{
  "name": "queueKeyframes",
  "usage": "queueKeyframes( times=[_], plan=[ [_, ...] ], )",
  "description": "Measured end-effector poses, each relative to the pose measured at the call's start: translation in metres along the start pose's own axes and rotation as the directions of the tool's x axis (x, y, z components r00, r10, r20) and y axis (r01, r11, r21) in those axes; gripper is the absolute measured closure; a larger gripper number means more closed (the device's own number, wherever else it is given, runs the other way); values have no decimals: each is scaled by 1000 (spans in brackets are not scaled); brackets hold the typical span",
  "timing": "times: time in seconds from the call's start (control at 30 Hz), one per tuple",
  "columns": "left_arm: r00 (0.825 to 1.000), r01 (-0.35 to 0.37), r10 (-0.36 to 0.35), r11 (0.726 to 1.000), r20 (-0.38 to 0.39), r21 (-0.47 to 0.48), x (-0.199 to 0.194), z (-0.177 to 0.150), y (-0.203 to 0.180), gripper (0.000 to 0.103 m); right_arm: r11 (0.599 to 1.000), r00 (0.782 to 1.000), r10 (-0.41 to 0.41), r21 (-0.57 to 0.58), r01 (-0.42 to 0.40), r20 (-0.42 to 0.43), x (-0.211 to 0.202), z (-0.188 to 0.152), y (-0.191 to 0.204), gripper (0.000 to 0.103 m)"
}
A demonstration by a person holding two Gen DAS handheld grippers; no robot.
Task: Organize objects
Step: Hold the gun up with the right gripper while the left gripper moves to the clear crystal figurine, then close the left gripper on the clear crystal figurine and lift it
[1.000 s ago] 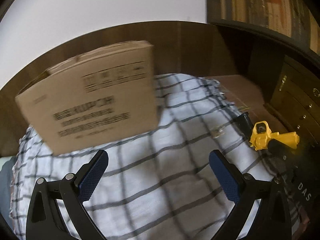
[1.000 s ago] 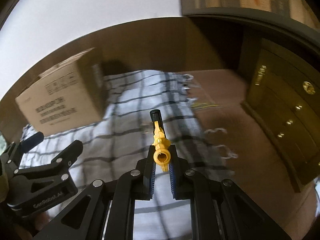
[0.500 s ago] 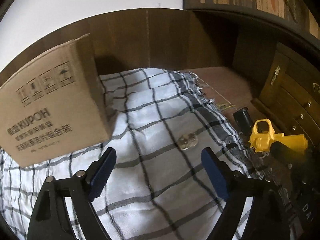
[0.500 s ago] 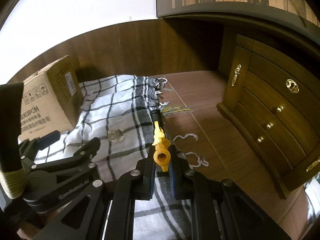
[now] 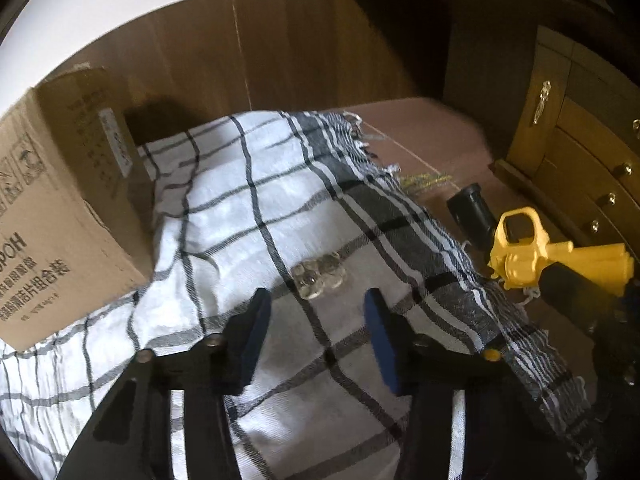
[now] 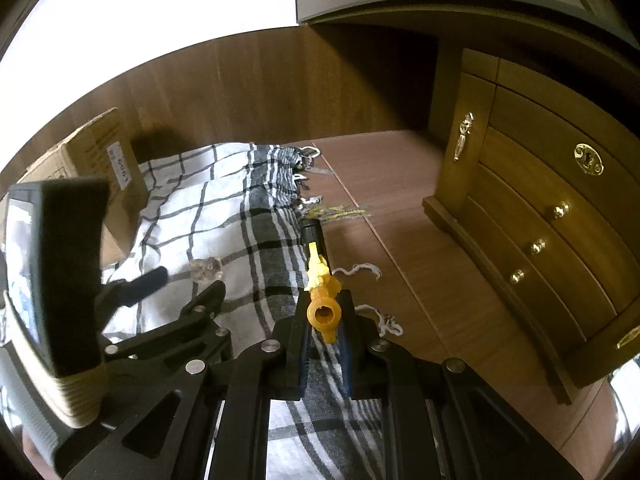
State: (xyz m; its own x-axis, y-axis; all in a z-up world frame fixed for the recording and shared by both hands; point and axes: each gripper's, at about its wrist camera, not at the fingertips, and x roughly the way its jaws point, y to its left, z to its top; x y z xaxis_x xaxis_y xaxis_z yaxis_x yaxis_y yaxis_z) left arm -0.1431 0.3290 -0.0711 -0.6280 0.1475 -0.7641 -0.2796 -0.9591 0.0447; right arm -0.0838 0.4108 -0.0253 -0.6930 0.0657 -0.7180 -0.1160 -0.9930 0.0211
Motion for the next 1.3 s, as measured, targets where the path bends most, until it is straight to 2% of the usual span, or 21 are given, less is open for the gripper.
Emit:
queueKeyframes(
  times=[0.13, 0.23, 0.3, 0.4, 0.87, 1.3],
  plan=[
    [1000, -3, 3, 1000, -18, 7, 4, -2, -2, 80, 1000, 1000, 3, 0, -3, -4, 0, 0, 0, 90],
    [1000, -5, 6, 1000, -17, 12, 5, -2, -2, 89, 1000, 1000, 5, 2, -5, -8, 2, 0, -1, 90],
    [1000, -7, 8, 1000, -17, 16, 5, -3, -3, 95, 1000, 1000, 6, 3, -6, -9, 2, 0, -1, 90],
    [1000, -9, 9, 1000, -13, 17, 5, -4, -3, 98, 1000, 1000, 7, 4, -7, -9, 3, -1, -1, 90],
    [1000, -23, 23, 1000, 21, -2, -13, -4, 7, 100, 1000, 1000, 9, -4, -9, -1, 2, 1, 1, 90],
    [999, -8, 11, 998, 51, -58, -35, -5, 40, 100, 999, 999, 25, -30, -25, 27, -7, 9, 22, 90]
  ],
)
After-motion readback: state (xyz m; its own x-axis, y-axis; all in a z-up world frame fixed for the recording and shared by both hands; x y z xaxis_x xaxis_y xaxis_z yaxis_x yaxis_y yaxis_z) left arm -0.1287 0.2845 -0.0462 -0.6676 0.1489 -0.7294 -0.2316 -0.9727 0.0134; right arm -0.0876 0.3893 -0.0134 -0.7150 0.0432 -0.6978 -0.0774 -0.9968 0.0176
